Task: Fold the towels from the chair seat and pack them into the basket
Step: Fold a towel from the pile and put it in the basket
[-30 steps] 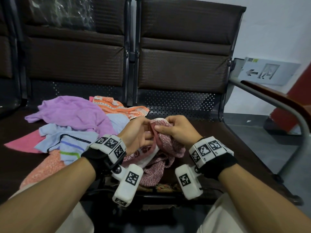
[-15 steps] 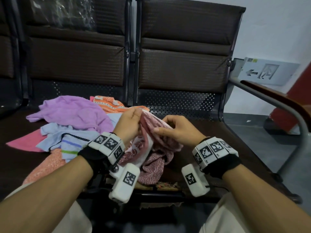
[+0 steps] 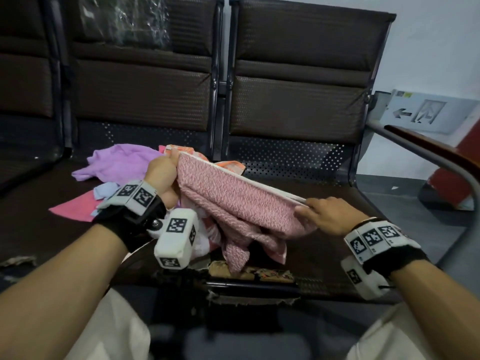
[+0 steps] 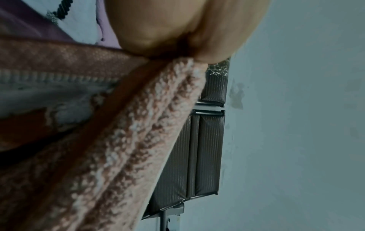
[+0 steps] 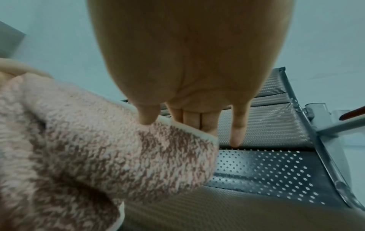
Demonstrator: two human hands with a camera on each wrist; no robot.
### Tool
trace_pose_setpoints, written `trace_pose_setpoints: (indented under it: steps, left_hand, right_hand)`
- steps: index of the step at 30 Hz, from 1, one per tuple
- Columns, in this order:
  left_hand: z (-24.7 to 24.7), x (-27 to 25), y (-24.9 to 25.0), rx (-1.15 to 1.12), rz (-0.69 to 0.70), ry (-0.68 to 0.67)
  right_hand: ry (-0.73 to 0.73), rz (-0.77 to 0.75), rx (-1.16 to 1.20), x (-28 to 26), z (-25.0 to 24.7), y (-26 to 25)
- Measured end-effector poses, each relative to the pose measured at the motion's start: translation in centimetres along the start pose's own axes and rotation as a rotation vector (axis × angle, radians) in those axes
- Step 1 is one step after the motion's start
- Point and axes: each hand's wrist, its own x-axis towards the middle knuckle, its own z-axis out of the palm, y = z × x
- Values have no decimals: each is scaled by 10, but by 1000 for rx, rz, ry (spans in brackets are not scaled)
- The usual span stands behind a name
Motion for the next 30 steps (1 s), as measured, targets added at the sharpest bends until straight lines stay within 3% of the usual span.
trace_pose_setpoints:
  steps: [3,6,8,11,14,18,25,30]
  left_hand:
    - [0,-2,0,122,35,39]
    - [1,-8,-2,111,-21,59]
    - [5,-15,-2,146,30,77]
    - [7,-37,-6,294,136,95]
    - [8,-53,-9,328,169,23]
    - [22,-61,15,441,330,-40]
    - [53,-65,84,532,506,-23]
    - [59,-73,136,565,669,104]
  right_hand:
    - [39,53,133,-1,-1,-2]
    - [22,94,100,-3,-1,-6]
    - [62,135,124,-8,-2,-13]
    - [212,170,191,-25,-11,-23]
    - [399,118,162,-36,-29,-27]
    - [580,75,111,-34,-76,-34]
    - [838,183,499,-49,-156,-51]
    - [1054,227,674,-59,-205,-43]
